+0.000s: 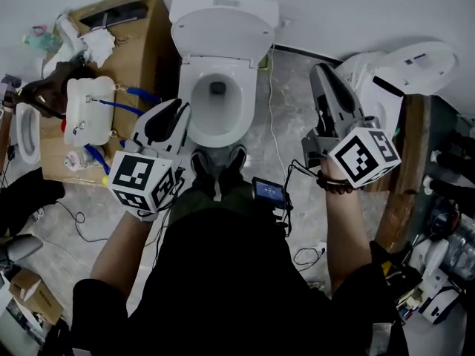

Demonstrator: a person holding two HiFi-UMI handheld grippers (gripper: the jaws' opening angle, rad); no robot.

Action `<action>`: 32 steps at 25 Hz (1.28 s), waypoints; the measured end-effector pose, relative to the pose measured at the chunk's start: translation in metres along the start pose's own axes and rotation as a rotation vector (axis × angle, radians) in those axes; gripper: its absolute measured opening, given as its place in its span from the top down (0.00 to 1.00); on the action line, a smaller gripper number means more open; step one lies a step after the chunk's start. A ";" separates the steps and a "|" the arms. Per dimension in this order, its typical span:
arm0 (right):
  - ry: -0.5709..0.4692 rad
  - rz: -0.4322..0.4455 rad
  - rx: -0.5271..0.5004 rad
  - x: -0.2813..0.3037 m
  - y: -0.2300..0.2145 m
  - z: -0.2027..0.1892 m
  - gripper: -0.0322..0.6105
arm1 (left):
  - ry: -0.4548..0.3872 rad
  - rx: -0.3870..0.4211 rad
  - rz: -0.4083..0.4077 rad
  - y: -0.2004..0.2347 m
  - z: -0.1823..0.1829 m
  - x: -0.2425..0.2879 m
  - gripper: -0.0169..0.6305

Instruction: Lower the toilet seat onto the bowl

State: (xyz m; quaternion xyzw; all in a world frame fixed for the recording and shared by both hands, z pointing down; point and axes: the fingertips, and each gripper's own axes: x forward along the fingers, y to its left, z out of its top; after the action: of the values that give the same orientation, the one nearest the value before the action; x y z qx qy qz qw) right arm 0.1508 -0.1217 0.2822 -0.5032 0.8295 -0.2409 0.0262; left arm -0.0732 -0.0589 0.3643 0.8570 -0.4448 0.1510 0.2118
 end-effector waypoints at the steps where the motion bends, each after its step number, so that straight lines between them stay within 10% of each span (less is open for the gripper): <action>1: -0.018 0.000 -0.024 -0.007 0.011 0.014 0.85 | -0.018 -0.005 -0.007 -0.004 0.011 -0.006 0.86; 17: -0.157 0.051 -0.327 -0.071 0.138 0.069 0.85 | -0.307 0.130 -0.169 -0.078 0.148 -0.081 0.86; 32: -0.159 0.045 -0.385 -0.078 0.165 0.070 0.86 | -0.335 0.145 -0.199 -0.081 0.157 -0.101 0.86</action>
State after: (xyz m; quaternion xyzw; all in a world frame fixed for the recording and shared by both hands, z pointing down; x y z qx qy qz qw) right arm 0.0736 -0.0195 0.1347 -0.4977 0.8666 -0.0369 0.0003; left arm -0.0518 -0.0242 0.1649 0.9228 -0.3750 0.0160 0.0866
